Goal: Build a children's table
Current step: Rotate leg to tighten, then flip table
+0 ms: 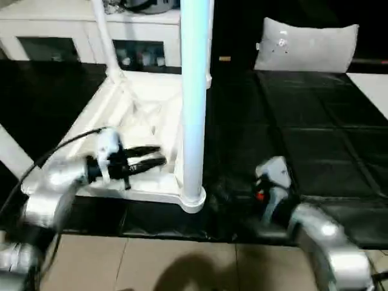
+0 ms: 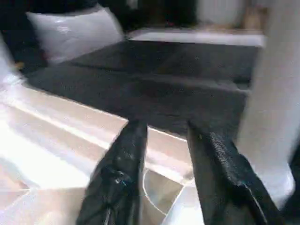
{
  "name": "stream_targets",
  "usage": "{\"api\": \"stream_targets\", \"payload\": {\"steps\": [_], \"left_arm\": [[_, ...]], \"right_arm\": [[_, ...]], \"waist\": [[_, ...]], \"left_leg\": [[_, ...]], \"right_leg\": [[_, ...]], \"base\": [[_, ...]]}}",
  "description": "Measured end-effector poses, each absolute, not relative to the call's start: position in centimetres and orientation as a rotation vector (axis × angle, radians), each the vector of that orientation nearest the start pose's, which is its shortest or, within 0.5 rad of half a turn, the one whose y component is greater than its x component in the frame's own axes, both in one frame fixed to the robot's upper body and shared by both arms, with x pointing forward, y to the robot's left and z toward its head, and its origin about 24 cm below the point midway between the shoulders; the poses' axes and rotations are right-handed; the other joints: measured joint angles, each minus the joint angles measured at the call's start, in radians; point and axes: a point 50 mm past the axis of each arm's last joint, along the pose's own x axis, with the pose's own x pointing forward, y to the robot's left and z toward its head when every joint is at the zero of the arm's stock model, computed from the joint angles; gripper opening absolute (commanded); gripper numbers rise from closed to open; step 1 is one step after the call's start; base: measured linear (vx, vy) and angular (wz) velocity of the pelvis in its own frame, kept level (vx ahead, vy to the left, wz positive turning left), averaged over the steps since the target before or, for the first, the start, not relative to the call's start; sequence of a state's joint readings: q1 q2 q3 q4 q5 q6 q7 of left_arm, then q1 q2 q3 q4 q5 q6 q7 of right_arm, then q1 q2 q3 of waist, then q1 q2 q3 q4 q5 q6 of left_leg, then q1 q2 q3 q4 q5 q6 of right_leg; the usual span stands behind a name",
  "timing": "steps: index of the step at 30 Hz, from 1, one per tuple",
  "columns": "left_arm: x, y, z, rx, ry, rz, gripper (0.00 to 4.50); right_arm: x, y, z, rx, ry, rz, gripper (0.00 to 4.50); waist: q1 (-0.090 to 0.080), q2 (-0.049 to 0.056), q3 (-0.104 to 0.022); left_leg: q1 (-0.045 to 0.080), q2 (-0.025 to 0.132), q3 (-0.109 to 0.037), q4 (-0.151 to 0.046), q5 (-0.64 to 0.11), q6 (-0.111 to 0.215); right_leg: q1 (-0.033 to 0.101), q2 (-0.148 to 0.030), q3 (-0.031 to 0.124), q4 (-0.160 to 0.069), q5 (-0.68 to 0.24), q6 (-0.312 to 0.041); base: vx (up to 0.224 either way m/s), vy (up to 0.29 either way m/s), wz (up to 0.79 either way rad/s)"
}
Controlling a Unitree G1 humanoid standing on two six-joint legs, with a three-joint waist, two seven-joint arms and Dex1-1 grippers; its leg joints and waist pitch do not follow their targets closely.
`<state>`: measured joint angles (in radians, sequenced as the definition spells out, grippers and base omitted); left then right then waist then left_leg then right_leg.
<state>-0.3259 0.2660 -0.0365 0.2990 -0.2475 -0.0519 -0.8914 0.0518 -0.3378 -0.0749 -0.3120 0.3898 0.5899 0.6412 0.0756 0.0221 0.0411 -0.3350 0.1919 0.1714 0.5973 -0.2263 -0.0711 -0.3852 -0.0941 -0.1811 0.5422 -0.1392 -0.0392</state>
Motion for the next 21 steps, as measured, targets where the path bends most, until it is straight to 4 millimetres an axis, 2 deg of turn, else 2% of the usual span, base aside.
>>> {"api": "stream_targets", "payload": {"steps": [6,9,11,15,17,18,19,20,21], "left_arm": [[27.6,13.9,5.9,-0.045,0.013,-0.520,2.37],[27.1,14.3,6.0,-0.015,0.012,-0.430,2.58],[26.5,14.4,6.1,-0.002,0.004,-0.390,2.81],[25.4,13.9,5.4,-0.006,0.049,-0.366,3.18],[25.2,13.5,5.4,-0.016,0.061,-0.349,3.26],[25.2,13.4,5.6,-0.018,0.054,-0.333,3.43],[25.3,13.4,5.7,-0.018,0.051,-0.324,3.51],[25.3,13.4,5.6,-0.017,0.058,-0.312,3.56],[25.2,13.5,5.5,-0.018,0.068,-0.305,3.61]], "right_arm": [[22.8,-15.7,6.1,0.166,0.273,0.520,4.50],[23.0,-15.3,6.3,0.153,0.229,0.460,4.50],[22.9,-15.1,5.9,0.148,0.234,0.434,4.50],[22.8,-14.7,5.6,0.159,0.243,0.419,4.50],[22.8,-14.8,5.6,0.156,0.242,0.410,4.50],[22.9,-14.8,5.7,0.151,0.237,0.407,4.50],[22.9,-14.8,5.7,0.147,0.235,0.406,4.50],[22.9,-14.8,5.8,0.138,0.229,0.412,4.50],[22.8,-14.8,5.7,0.135,0.231,0.414,4.50]], "waist": [[-0.016,-0.004,0.002],[-0.024,-0.003,0.002],[-0.035,-0.001,0.001],[-0.044,-0.002,0.000],[-0.042,-0.003,-0.003],[-0.041,-0.005,-0.014],[-0.041,-0.008,-0.026],[-0.040,-0.009,-0.035],[-0.038,-0.011,-0.038]], "left_leg": [[0.001,-0.001,-0.001,0.000,-0.001,0.001],[0.001,0.000,-0.002,0.000,-0.001,0.001],[0.000,0.000,-0.004,-0.001,-0.001,0.001],[-0.008,-0.001,-0.005,-0.001,-0.003,0.004],[-0.022,-0.001,-0.007,0.005,0.001,0.013],[-0.046,-0.001,-0.007,0.018,0.005,0.016],[-0.070,-0.002,-0.009,0.032,0.008,0.019],[-0.099,-0.003,-0.014,0.048,0.009,0.022],[-0.116,-0.004,-0.014,0.055,0.012,0.030]], "right_leg": [[0.001,0.001,-0.001,-0.004,0.000,0.002],[0.002,0.002,-0.001,-0.005,0.000,0.002],[0.003,0.002,-0.003,-0.011,0.001,0.003],[0.003,0.003,-0.002,-0.017,0.004,0.008],[-0.005,0.003,-0.001,-0.016,0.008,0.008],[-0.028,0.004,0.000,-0.007,0.015,0.001],[-0.054,0.003,0.002,0.004,0.022,0.010],[-0.081,0.002,0.001,0.017,0.026,0.010],[-0.095,0.002,0.000,0.018,0.031,0.008]], "base": [[0.000,0.000,0.00],[0.000,0.000,0.00],[0.000,0.000,0.00],[0.000,0.000,0.00],[0.000,0.000,0.00],[0.000,0.000,0.00],[0.000,0.000,0.00],[0.000,0.000,0.00],[0.000,0.000,0.00]]}}
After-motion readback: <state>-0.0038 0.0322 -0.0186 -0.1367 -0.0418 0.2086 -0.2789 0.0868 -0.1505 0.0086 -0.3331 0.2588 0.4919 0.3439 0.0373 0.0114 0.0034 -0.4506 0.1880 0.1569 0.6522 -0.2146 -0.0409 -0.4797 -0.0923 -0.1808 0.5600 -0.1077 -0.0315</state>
